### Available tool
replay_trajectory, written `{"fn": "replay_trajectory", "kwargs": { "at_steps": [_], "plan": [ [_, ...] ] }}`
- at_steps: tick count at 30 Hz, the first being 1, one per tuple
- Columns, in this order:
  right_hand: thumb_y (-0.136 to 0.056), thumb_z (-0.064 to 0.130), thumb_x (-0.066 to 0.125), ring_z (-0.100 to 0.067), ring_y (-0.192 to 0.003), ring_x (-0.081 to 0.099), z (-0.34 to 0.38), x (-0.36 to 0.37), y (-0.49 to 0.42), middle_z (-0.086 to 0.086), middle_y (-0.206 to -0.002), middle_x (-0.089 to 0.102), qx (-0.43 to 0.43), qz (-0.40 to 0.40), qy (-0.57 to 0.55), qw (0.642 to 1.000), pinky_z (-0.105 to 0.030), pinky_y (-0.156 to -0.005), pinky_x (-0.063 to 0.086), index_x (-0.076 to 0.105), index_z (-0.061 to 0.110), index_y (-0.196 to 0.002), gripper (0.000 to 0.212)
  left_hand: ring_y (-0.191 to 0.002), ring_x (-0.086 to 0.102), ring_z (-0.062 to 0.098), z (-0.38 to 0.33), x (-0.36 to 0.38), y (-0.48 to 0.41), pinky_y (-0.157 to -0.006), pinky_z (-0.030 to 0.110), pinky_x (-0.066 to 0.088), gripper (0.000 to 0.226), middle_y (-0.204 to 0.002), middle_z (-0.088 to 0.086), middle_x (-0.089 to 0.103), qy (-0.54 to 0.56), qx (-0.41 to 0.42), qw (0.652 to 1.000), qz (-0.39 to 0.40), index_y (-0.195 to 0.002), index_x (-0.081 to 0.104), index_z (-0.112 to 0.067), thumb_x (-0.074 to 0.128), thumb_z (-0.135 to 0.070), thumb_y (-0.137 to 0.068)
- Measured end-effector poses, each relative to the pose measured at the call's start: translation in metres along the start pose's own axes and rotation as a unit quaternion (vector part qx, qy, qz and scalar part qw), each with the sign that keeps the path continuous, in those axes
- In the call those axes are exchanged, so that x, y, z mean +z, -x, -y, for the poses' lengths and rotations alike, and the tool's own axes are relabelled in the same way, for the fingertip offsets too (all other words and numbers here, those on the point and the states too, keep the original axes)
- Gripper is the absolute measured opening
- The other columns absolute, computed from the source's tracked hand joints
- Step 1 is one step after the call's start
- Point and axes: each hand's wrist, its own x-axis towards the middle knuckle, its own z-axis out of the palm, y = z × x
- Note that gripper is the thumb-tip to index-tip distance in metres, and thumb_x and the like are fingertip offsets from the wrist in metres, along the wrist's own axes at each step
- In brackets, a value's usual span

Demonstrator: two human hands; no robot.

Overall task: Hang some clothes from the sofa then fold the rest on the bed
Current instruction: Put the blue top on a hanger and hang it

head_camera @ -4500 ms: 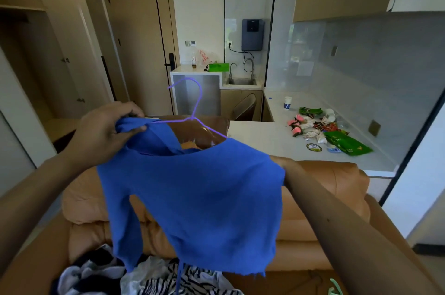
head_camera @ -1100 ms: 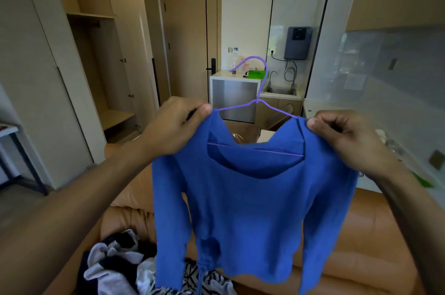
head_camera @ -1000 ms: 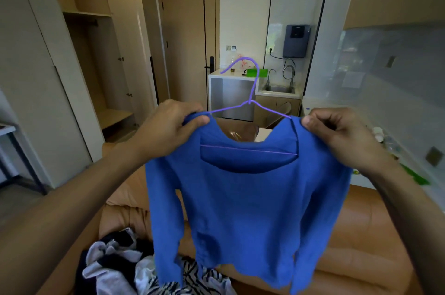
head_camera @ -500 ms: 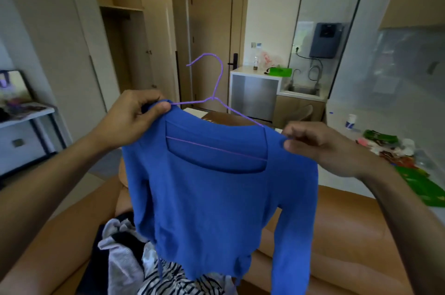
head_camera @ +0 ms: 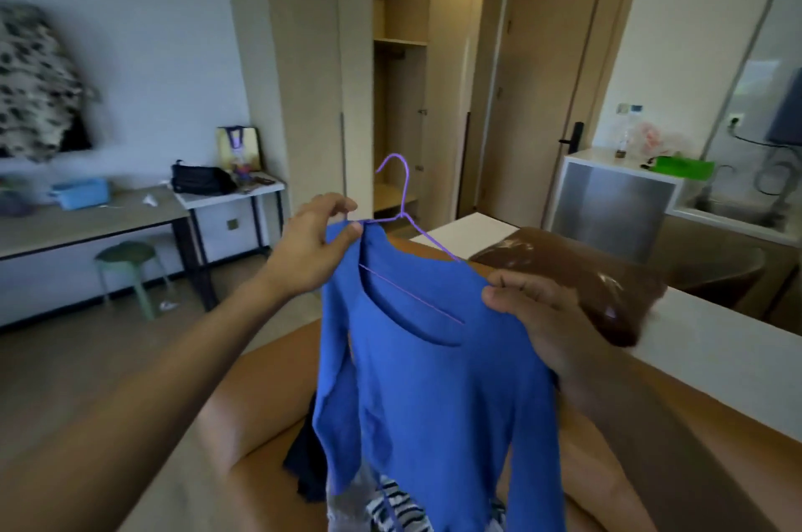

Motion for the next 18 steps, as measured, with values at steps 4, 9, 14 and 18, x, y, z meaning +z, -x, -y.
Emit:
{"fn": "replay_trajectory", "kwargs": {
  "at_steps": [4, 9, 14, 18],
  "plan": [
    [-0.080, 0.029, 0.074, -0.023, -0.066, 0.036, -0.015, 0.088, -0.029, -0.011, -0.074, 0.044, -0.001, 0.010, -0.028, 1.000, -0.031, -0.060, 0.029, 0.046, -0.009, -0.076, 0.047, -0.101, 0.065, 0.011, 0.042, -0.051, 0.046, -0.095, 0.037, 0.051, 0.040, -0.106, -0.009, 0.070, 0.112, -0.089, 0.990, -0.003, -0.107, 0.066, -0.019, 0.058, -0.052, -0.084],
    [-0.051, 0.062, 0.084, -0.027, -0.078, 0.044, -0.020, 0.203, -0.076, -0.015, -0.084, 0.049, -0.023, -0.022, -0.030, 0.999, -0.039, -0.071, 0.033, 0.043, -0.010, -0.082, 0.088, -0.099, 0.067, 0.003, 0.095, -0.118, 0.095, -0.092, 0.029, 0.048, 0.022, -0.100, -0.008, 0.075, 0.237, -0.193, 0.952, -0.026, -0.104, 0.069, -0.013, 0.053, -0.029, -0.103],
    [-0.081, 0.046, 0.070, -0.025, -0.075, 0.048, -0.025, 0.295, -0.126, -0.015, -0.078, 0.052, -0.030, -0.065, -0.036, 0.997, -0.039, -0.072, 0.035, 0.051, 0.007, -0.069, 0.045, -0.104, 0.069, 0.013, 0.149, -0.181, 0.116, -0.097, 0.035, 0.048, 0.027, -0.107, -0.003, 0.075, 0.277, -0.253, 0.924, -0.071, -0.108, 0.068, -0.017, 0.046, -0.032, -0.105],
    [-0.100, 0.032, 0.061, -0.016, -0.062, 0.037, -0.037, 0.358, -0.174, -0.005, -0.063, 0.039, -0.059, -0.069, -0.008, 0.996, -0.032, -0.063, 0.028, 0.046, 0.012, -0.064, 0.044, -0.104, 0.069, 0.014, 0.191, -0.220, 0.126, -0.096, 0.035, 0.048, 0.027, -0.108, -0.002, 0.075, 0.272, -0.276, 0.917, -0.092, -0.110, 0.068, -0.016, 0.046, -0.031, -0.105]
  ]
}}
